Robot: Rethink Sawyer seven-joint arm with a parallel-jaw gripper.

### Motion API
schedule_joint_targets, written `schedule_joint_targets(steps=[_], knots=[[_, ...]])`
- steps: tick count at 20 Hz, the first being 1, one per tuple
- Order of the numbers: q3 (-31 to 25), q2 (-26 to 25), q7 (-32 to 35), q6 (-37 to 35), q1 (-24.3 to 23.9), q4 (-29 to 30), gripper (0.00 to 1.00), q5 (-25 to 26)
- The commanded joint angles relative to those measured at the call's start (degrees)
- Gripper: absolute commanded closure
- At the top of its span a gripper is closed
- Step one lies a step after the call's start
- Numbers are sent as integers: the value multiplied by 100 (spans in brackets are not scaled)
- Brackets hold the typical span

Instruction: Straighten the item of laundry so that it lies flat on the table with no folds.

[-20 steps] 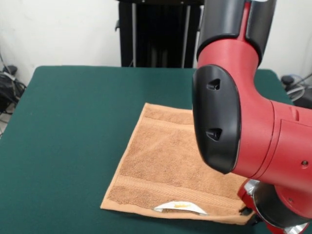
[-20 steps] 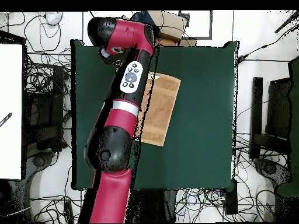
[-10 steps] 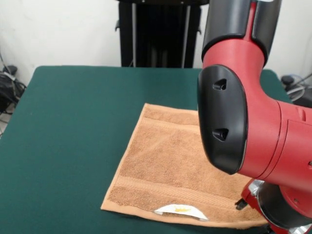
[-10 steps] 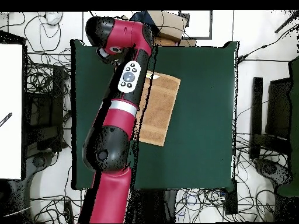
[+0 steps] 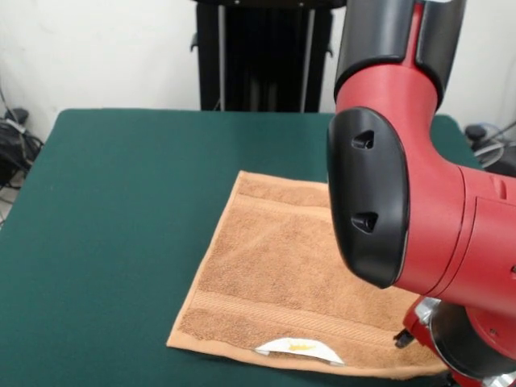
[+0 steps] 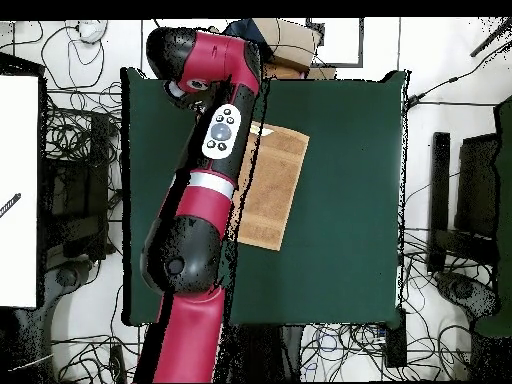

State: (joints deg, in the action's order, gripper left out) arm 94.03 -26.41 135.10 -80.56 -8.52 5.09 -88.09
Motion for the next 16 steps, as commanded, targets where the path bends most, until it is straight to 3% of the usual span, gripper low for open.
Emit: schedule_joint_targets(steps=[1, 5, 8, 13, 16], knots=[[417, 173, 1483, 204, 196, 262, 0, 160], [-220, 390, 1038, 88, 526, 639, 0, 676], [-1040, 726, 494, 3, 990, 1242, 0, 1222], [-2601, 1797, -960, 112, 2106, 3025, 0, 2392], [-3193, 2436, -1709, 311, 2561, 3911, 0, 2993]])
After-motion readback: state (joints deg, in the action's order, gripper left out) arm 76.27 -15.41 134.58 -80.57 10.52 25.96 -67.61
